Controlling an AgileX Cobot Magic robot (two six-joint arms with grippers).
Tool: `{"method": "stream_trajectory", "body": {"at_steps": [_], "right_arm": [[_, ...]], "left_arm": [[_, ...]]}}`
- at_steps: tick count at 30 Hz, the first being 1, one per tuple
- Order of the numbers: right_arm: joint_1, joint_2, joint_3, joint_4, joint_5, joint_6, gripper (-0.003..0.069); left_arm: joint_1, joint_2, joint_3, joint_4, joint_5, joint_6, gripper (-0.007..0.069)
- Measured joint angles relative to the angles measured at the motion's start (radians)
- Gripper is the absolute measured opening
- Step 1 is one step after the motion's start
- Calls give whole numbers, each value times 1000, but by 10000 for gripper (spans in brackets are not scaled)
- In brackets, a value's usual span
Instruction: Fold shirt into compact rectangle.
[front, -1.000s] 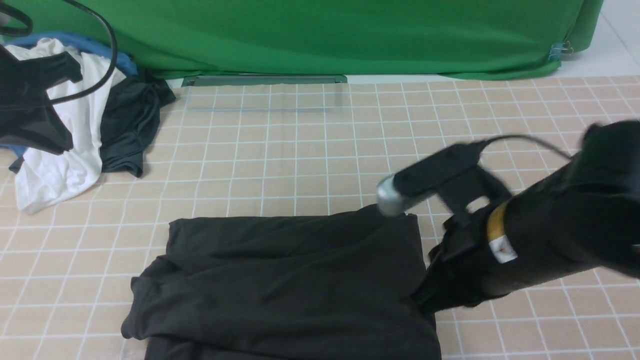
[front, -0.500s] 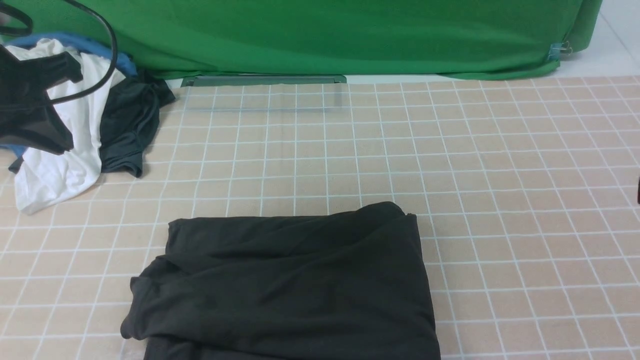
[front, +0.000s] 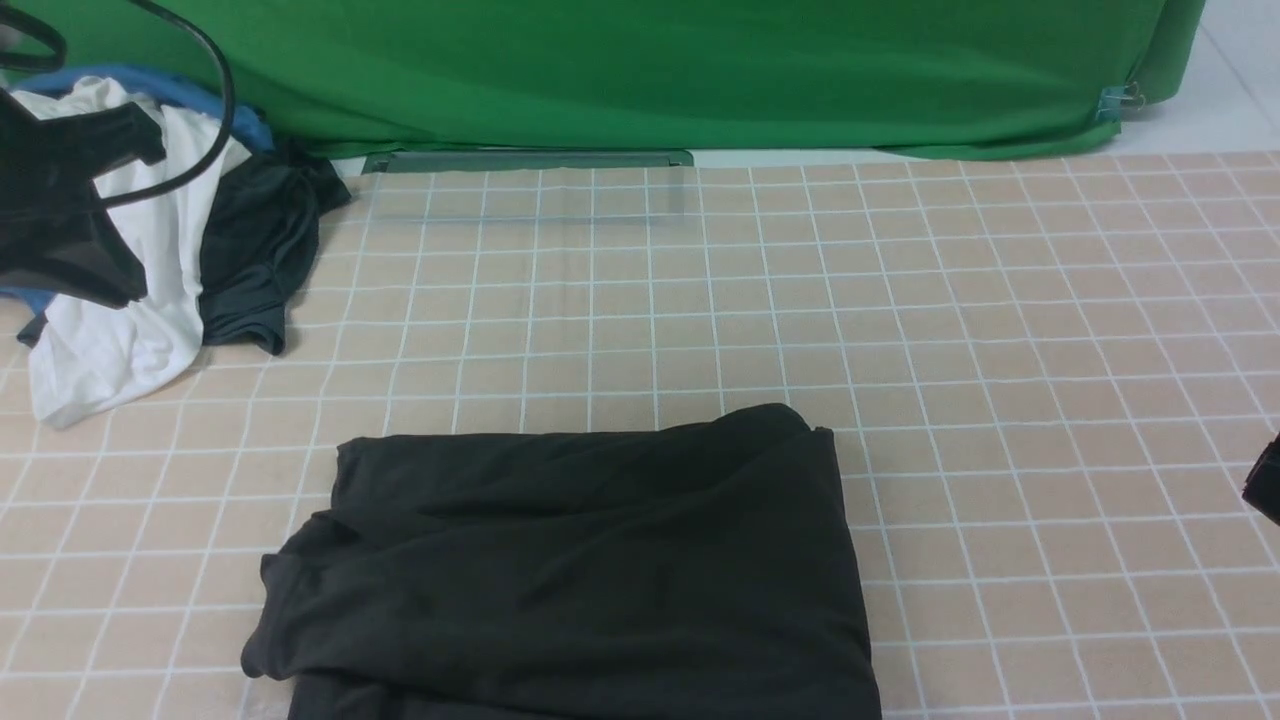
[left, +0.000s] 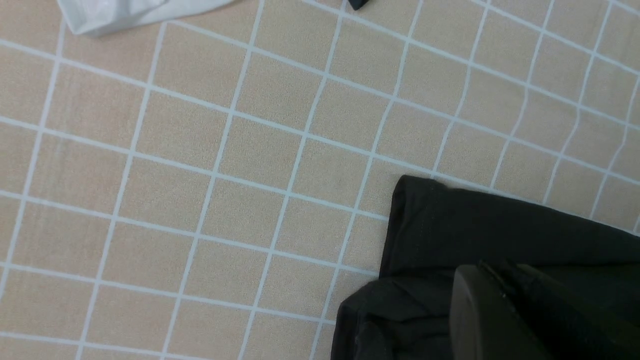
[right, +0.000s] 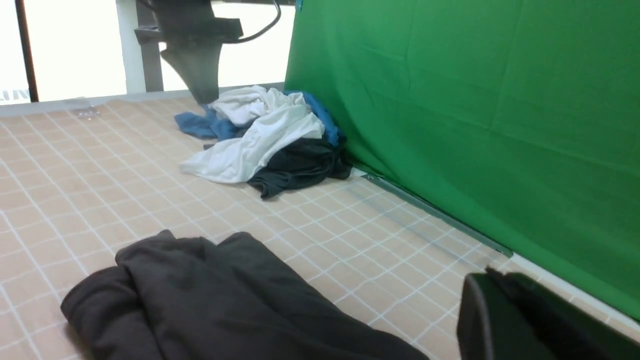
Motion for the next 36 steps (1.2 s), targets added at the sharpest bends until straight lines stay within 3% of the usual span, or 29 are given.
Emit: {"method": "stream_trajectory", "body": {"at_steps": [17,24,30,36], "right_arm": [[0,0,0,5,-7,1,77],[-14,-24,0,122,-7,0,87],[-235,-60,48,144,-63,1,105],[-531,-179,283,147,-172,1,120]], "left_arm": [[0,0,0,-7,-12,0,15],[0,0,0,-8,-24,0,15],[0,0,0,-8,-42,0,15],[0,0,0,-14,-94,1,15]]}}
